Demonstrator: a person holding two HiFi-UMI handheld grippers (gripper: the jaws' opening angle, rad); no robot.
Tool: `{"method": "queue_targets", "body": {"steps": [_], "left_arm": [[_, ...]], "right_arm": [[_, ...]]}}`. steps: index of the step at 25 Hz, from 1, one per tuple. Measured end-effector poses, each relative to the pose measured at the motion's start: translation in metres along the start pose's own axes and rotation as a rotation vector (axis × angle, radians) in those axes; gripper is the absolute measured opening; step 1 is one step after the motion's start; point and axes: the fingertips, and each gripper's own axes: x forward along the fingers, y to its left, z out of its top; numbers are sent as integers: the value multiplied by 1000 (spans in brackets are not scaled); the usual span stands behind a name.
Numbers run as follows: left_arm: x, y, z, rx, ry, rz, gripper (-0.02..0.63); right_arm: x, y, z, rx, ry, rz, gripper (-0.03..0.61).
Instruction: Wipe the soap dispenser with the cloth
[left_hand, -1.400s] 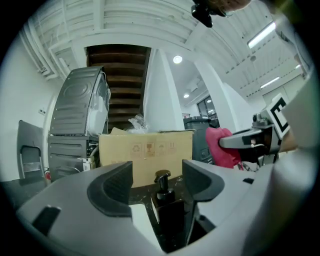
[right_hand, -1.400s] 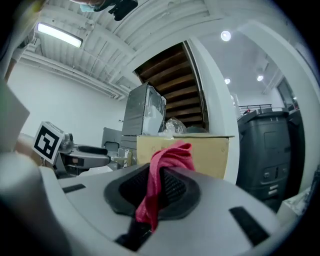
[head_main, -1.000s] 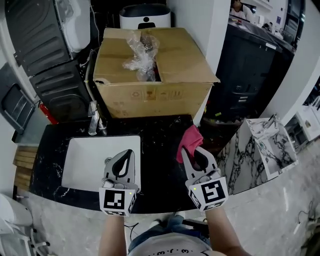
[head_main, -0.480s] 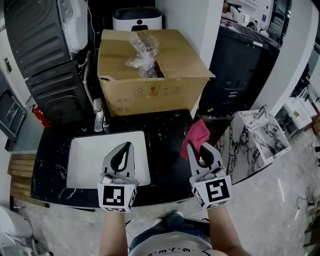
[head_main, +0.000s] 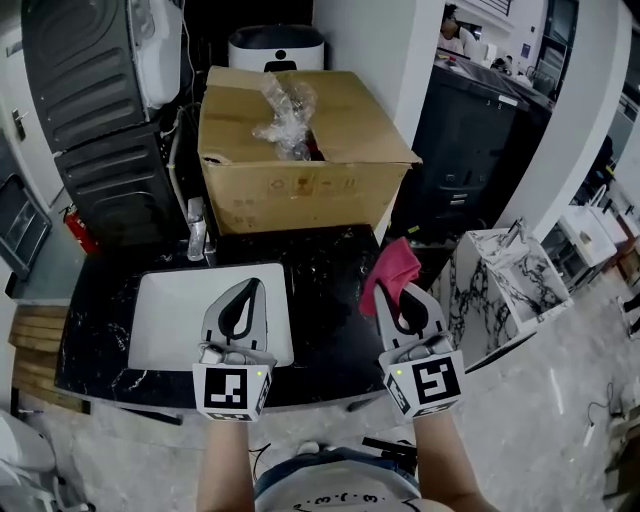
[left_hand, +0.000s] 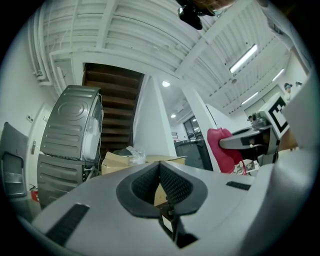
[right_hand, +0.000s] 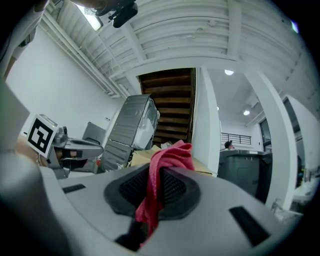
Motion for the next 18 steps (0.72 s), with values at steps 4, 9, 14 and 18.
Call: {"method": "queue_targets", "body": {"steps": [4, 9, 14, 18], "left_arm": [[-3, -6, 9, 19, -16, 7, 12], [-5, -10, 16, 28, -18, 18, 12], [-6, -14, 20, 44, -15, 23, 12], [-8, -16, 22, 51, -10, 21, 12]], "right_arm": [[-10, -7, 3, 6, -12, -17, 46], [-22, -8, 3, -2, -9, -9, 46], [-26, -4, 5, -18, -16, 15, 46], [-29, 2, 3, -17, -6, 26, 47]]}}
